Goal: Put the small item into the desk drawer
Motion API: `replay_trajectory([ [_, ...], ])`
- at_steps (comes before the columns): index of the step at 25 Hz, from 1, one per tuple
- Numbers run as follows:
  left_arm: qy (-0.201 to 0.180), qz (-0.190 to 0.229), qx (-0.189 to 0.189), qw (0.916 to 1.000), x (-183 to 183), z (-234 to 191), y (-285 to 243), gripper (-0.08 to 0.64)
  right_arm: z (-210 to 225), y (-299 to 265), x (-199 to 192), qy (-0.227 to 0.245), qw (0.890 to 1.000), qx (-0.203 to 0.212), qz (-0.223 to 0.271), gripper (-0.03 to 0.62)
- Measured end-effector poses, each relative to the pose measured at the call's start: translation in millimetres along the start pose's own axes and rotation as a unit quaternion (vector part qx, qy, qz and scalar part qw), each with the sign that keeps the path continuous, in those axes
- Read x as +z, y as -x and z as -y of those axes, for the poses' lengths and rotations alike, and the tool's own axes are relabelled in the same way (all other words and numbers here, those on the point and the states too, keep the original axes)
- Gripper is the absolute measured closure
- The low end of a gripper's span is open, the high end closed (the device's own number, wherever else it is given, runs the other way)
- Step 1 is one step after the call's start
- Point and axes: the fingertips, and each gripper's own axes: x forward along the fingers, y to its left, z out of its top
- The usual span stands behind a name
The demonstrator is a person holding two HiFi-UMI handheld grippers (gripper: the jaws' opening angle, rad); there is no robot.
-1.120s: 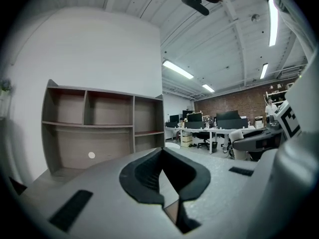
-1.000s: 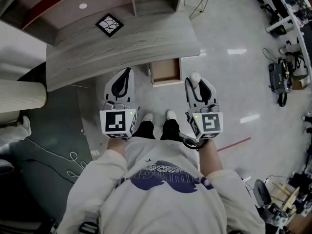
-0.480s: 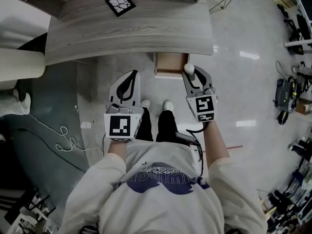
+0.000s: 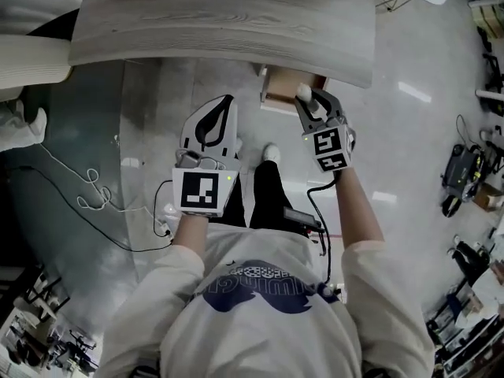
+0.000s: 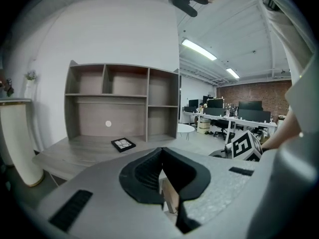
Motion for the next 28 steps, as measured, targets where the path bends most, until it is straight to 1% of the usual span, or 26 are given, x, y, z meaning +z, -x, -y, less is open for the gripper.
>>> replay_trajectory([
  [3,0.013,-0.008,0.003,0.9999,-16,-5,-12,0.552,-5,-24,-16,0.017,0.999,0.023,-0.026,0.466],
  [9,0.013,-0.023,0.004,0.9996,-48,-18,-45,0.552,-11,-82,-51,0.056,0.994,0.066,-0.070,0.466],
  [13,0.007,-0.025,0.004,0.9996,-61,-24,-62,0.552,-17,-112,-72,0.074,0.988,0.089,-0.098,0.466],
  [22,0.013,-0.034,0.005,0.9993,-86,-30,-88,0.552,-22,-161,-116,0.118,0.973,0.123,-0.156,0.466],
  [28,0.019,-0.042,0.010,0.9989,-106,-33,-97,0.552,-27,-184,-143,0.159,0.957,0.146,-0.194,0.466],
])
